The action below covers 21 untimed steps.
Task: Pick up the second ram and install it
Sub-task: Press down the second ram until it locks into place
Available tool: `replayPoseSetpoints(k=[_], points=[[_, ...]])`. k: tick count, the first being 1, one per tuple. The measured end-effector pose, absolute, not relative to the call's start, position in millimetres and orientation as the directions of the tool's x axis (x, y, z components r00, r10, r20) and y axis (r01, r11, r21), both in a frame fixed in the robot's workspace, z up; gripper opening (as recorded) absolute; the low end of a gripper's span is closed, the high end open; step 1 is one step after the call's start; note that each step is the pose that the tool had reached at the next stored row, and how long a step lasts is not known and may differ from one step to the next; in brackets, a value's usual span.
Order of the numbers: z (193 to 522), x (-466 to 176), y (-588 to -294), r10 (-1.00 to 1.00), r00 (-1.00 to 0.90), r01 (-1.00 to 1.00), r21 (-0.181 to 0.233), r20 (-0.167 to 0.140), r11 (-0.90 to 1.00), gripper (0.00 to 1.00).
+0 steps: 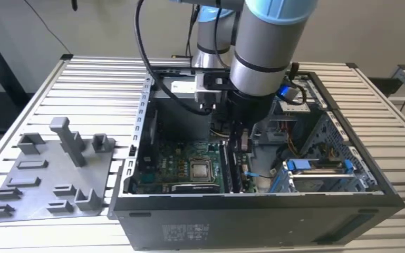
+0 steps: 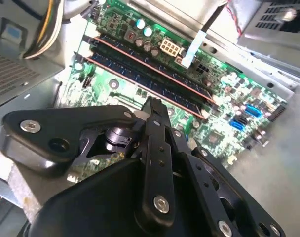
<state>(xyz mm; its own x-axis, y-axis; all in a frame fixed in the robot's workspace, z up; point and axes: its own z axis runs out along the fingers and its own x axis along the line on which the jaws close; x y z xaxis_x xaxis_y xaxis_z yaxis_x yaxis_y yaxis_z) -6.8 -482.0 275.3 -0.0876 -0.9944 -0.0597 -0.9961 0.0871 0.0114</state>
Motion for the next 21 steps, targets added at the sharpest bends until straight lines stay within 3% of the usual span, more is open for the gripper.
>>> replayPoseSetpoints(k=[4, 21], points=[[289.3, -6.8, -482.0, -0.994, -0.088, -0.996, 0.012, -0.059, 0.087, 0.11], [292.4, -6.8, -482.0, -0.994, -0.088, -0.996, 0.012, -0.059, 0.087, 0.11]])
